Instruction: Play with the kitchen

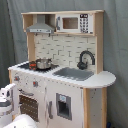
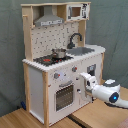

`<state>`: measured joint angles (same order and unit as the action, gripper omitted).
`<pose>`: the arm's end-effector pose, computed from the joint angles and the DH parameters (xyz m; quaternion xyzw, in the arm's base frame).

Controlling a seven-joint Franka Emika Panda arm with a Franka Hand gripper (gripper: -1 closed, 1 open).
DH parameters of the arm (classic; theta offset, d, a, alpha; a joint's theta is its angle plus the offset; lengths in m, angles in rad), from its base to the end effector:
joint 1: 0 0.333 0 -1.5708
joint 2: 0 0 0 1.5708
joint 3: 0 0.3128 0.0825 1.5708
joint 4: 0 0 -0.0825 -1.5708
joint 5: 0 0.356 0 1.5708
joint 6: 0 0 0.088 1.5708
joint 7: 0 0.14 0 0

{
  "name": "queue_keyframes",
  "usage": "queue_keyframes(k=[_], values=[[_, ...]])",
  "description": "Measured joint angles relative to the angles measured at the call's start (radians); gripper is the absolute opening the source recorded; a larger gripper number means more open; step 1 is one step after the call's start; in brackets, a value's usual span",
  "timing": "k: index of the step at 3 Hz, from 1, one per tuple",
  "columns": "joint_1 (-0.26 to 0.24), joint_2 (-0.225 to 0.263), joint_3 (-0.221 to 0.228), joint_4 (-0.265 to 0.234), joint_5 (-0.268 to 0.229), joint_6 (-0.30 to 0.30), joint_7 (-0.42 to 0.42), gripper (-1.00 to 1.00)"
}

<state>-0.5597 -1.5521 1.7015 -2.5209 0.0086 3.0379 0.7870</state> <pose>0.2694 0.4191 0.2680 0.6724 0.2979 0.6064 0.3025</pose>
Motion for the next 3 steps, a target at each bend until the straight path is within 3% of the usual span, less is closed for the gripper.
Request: queue_keyframes(k=[1, 2, 3], values=[[-0.064, 0.0, 0.002, 0.024, 0.0, 0.027, 0.072, 1.0], [-0.14, 0.0, 0.002, 0.048, 0.0, 0.094, 0.082, 1.0], [-0.191, 0.0, 0.018, 0.04, 0.0, 0.183, 0.082, 1.0]])
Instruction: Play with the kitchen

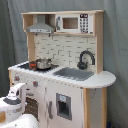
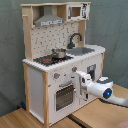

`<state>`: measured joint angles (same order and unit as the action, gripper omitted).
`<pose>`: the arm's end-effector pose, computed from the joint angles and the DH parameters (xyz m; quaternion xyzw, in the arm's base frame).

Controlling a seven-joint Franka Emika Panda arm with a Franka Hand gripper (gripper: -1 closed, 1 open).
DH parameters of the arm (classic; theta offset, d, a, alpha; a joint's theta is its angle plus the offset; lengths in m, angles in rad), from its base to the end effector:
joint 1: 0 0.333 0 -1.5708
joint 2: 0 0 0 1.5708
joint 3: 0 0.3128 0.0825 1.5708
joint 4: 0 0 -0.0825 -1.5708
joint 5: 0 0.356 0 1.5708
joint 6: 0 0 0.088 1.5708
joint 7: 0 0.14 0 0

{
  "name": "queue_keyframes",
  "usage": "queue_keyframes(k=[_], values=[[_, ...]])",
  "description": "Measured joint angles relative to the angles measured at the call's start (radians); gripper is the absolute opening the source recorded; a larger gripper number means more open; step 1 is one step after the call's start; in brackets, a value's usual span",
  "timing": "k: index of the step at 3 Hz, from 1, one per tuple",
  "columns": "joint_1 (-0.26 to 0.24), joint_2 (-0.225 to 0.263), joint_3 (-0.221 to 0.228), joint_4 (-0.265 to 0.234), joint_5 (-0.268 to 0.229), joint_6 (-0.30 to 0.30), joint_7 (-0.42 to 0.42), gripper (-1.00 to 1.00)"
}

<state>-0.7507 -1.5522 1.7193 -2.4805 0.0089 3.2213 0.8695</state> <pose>0.3255 0.4075 0.2568 0.6905 0.2822 0.6129 0.2605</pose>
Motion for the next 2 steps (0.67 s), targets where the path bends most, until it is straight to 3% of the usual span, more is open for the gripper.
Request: queue_keyframes(k=[1, 2], values=[[-0.057, 0.0, 0.0, 0.024, 0.0, 0.053, -0.059, 1.0], [-0.088, 0.001, 0.001, 0.057, 0.0, 0.057, -0.085, 1.0]])
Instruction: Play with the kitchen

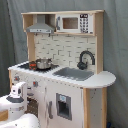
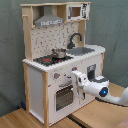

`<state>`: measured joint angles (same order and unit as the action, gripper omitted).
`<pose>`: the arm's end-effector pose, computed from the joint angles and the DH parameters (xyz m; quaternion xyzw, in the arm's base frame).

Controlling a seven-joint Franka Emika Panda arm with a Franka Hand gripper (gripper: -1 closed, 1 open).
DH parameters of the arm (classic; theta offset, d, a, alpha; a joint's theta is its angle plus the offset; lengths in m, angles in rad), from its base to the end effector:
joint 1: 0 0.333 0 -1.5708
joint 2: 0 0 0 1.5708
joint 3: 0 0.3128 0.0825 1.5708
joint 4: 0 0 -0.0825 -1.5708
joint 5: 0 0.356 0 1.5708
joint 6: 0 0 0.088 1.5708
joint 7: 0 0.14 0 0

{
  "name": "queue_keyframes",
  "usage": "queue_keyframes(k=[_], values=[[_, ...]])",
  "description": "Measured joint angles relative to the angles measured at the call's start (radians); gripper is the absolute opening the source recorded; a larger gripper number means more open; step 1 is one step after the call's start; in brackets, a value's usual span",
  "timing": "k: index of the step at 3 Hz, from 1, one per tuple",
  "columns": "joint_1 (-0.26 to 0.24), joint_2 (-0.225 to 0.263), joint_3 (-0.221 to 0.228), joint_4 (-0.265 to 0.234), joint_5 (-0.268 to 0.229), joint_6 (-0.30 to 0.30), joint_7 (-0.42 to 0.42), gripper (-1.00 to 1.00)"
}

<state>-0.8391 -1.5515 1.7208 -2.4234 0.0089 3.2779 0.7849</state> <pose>0.3489 0.4141 0.2543 0.6794 0.3170 0.6029 0.2728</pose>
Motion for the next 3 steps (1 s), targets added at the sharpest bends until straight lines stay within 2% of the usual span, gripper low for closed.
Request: queue_keyframes(k=[1, 3], values=[[0.0, 0.0, 0.0, 0.001, 0.0, 0.0, 0.0, -1.0], [0.102, 0.005, 0.003, 0.007, 0.0, -0.193, 0.014, -1.0]])
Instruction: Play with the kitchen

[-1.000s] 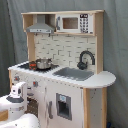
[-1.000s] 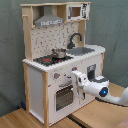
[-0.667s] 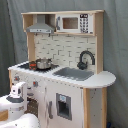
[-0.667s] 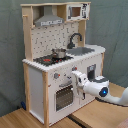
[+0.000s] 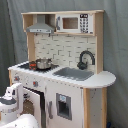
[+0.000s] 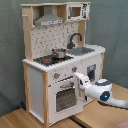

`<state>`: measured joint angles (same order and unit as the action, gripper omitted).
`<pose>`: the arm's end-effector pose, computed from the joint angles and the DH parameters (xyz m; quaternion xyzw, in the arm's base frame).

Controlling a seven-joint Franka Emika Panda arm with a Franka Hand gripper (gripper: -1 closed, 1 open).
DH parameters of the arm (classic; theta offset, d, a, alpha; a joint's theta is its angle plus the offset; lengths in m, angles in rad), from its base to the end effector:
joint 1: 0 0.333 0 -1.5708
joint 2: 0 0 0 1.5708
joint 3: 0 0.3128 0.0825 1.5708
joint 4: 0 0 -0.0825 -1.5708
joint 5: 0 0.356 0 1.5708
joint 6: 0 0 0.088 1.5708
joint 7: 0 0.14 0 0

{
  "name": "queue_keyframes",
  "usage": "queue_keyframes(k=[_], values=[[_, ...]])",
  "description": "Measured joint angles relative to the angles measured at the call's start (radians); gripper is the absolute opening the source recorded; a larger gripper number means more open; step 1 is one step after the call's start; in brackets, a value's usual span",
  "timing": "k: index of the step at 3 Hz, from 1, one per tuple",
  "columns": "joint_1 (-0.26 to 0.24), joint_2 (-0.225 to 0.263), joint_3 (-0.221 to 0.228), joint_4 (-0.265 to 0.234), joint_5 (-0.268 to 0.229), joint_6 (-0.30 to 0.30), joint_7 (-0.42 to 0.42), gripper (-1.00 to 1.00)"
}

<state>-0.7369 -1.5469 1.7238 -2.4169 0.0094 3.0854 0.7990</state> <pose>0.3209 0.4244 0.2531 0.6880 0.2890 0.5934 0.3017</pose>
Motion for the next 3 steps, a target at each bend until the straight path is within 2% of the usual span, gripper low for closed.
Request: queue_keyframes(k=[3], values=[[0.067, 0.0, 0.0, 0.078, -0.002, -0.296, 0.02, -1.0]])
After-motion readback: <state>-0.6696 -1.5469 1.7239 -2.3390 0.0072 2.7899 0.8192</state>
